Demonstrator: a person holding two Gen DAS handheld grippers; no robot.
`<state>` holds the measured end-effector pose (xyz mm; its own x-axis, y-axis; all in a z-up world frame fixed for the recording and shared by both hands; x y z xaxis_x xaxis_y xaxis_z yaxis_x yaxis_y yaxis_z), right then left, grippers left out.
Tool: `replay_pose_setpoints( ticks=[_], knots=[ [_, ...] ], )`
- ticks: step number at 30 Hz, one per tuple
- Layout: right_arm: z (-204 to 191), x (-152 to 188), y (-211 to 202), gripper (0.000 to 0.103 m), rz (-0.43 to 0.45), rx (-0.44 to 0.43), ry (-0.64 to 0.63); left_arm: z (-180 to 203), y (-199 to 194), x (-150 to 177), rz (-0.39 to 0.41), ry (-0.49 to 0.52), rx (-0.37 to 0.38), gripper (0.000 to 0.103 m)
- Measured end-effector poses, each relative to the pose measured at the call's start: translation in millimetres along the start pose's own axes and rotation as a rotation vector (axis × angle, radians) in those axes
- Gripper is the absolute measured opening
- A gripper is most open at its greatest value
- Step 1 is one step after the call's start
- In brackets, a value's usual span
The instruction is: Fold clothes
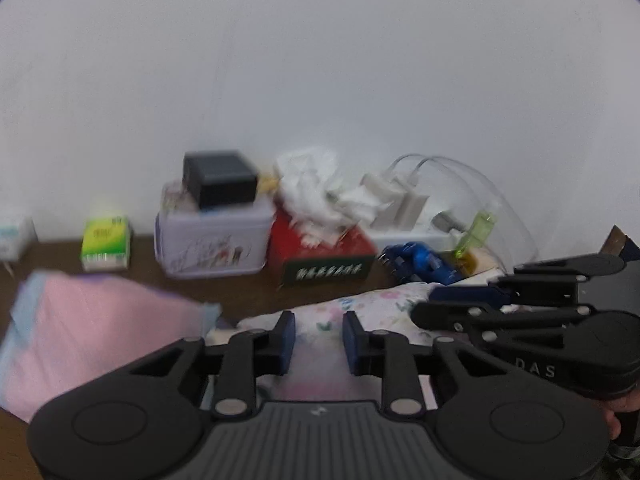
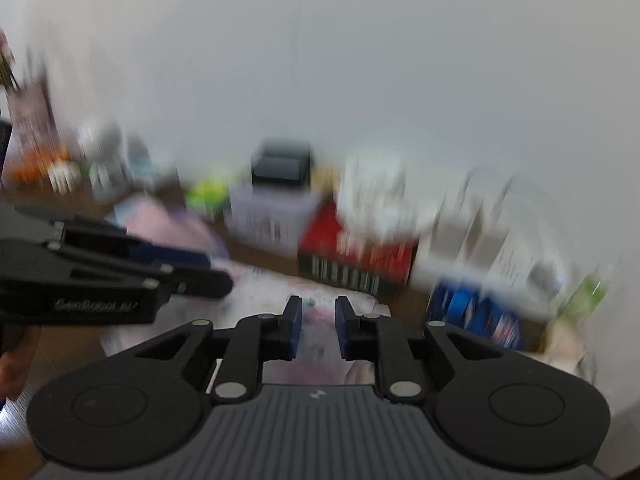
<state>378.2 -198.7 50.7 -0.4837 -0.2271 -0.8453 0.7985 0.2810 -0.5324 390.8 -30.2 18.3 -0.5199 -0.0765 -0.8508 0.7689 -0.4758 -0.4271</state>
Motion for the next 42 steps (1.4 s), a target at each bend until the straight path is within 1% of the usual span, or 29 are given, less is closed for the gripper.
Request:
replay_pose_setpoints(
  ticks=[2,3,5,7,8,11,13,15,16,18,19,20,21,23,26,27,28,29,31,32,33,34,35,36,37,38,40,41,42],
  knots=[
    [-3.5,4.0,4.2,0.018,-0.011,0.007,-0.006,-15.6,-9.9,-6.7,-0.003,-0.113,0.035,0.026],
    [-3.5,0.5,-0.1,0.018,-0.004,0.007,0.005,-19.6,-18.8,-12.7,0.004,-0.134,0.046,0.027],
    [-3.7,-9.4,-18.2,0.018,0.028,-0.014,0.012,-15.0,-40.1,-20.8,0.003,-0.068,0.025,0.033],
    [-6.5,-16.6,-44.2,0.018,0.071,-0.033,-0.014,-2.9,-60.8,-22.0,-0.003,0.054,-0.006,0.036],
    [-6.8,-18.2,-55.7,0.018,0.087,-0.042,-0.018,3.5,-63.8,-18.2,-0.003,0.072,0.000,0.037],
    [-1.3,-10.6,-65.3,0.018,0.062,-0.058,0.022,23.4,-69.5,-3.9,-0.005,0.107,0.028,0.036],
    [-0.7,2.1,-56.9,0.018,0.014,-0.046,0.030,35.7,-55.0,12.3,-0.055,0.187,-0.006,0.037],
    [0.9,14.2,-48.9,0.018,-0.027,-0.035,0.051,31.2,-52.7,18.3,-0.065,0.194,-0.013,0.038],
    [2.0,15.5,-52.2,0.018,-0.020,-0.032,0.059,25.0,-59.8,14.5,-0.052,0.171,-0.001,0.037],
    [2.9,6.9,-75.0,0.019,0.041,-0.034,0.068,9.9,-82.3,1.9,-0.001,0.134,0.009,0.037],
    [2.5,0.2,-90.6,0.021,0.088,-0.041,0.065,1.3,-94.8,-4.9,0.024,0.143,-0.011,0.042],
    [1.9,-7.3,-106.0,0.023,0.134,-0.045,0.060,-11.0,-106.4,-11.8,0.036,0.152,-0.049,0.052],
    [0.9,-13.8,-115.6,0.026,0.165,-0.057,0.064,-24.5,-113.5,-16.9,0.037,0.147,-0.095,0.055],
    [-1.7,-25.7,-128.5,0.030,0.212,-0.091,0.083,-59.5,-119.3,-23.7,0.029,0.088,-0.216,0.055],
    [-19.3,-35.5,-110.4,0.043,0.203,-0.174,0.130,-108.5,-115.5,-24.9,0.023,-0.025,-0.359,0.055],
    [-27.7,-38.2,-97.0,0.048,0.189,-0.198,0.143,-120.8,-113.0,-24.4,0.020,-0.057,-0.388,0.055],
    [-36.8,-41.4,-81.7,0.052,0.175,-0.224,0.163,-130.9,-110.0,-22.8,0.026,-0.083,-0.405,0.058],
    [-44.8,-45.7,-65.0,0.055,0.159,-0.255,0.190,-139.0,-106.8,-22.0,0.038,-0.098,-0.411,0.067],
    [-57.7,-56.0,-31.3,0.070,0.122,-0.296,0.240,-149.1,-100.5,-16.0,0.077,-0.120,-0.401,0.077],
    [-63.0,-61.4,-11.9,0.072,0.097,-0.295,0.256,-151.9,-95.7,-12.3,0.081,-0.125,-0.384,0.079],
    [-67.4,-65.0,5.7,0.072,0.070,-0.271,0.274,-153.0,-89.6,-8.4,0.061,-0.116,-0.367,0.079],
    [-71.5,-67.6,21.1,0.072,0.045,-0.241,0.294,-153.8,-83.1,-4.3,0.037,-0.104,-0.351,0.077],
    [-74.3,-68.9,36.7,0.072,0.011,-0.224,0.313,-154.6,-76.7,-0.3,0.013,-0.091,-0.335,0.062],
    [-77.9,-67.6,47.4,0.072,-0.013,-0.226,0.324,-154.3,-71.6,3.8,0.001,-0.081,-0.313,0.046],
    [-82.4,-65.2,54.9,0.071,-0.030,-0.234,0.331,-155.4,-71.9,5.8,0.005,-0.079,-0.285,0.017],
    [-87.0,-62.9,62.4,0.071,-0.046,-0.241,0.338,-159.0,-77.9,6.3,0.027,-0.117,-0.260,0.009],
    [-99.9,-55.9,64.0,0.070,-0.055,-0.288,0.327,-167.2,-92.4,6.9,0.078,-0.211,-0.210,0.008],
    [-104.7,-51.7,60.2,0.070,-0.055,-0.314,0.316,-172.2,-105.9,6.0,0.125,-0.266,-0.189,0.008],
    [-109.6,-48.1,55.1,0.071,-0.050,-0.340,0.303,-174.8,-119.7,4.8,0.149,-0.300,-0.175,0.008]
  ],
)
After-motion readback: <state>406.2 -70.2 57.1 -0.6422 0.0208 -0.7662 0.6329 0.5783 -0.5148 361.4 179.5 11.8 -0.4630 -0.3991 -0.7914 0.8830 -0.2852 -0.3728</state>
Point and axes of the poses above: each gripper's, at about its wrist camera, not at the fingertips, and y roughly the way its jaws point, z to its right, x to its underside, the point moved 1 cm from there along y, roughly the way its jaws point, and after that the axes turned 10 degrees about z, right-handed, at the moved point
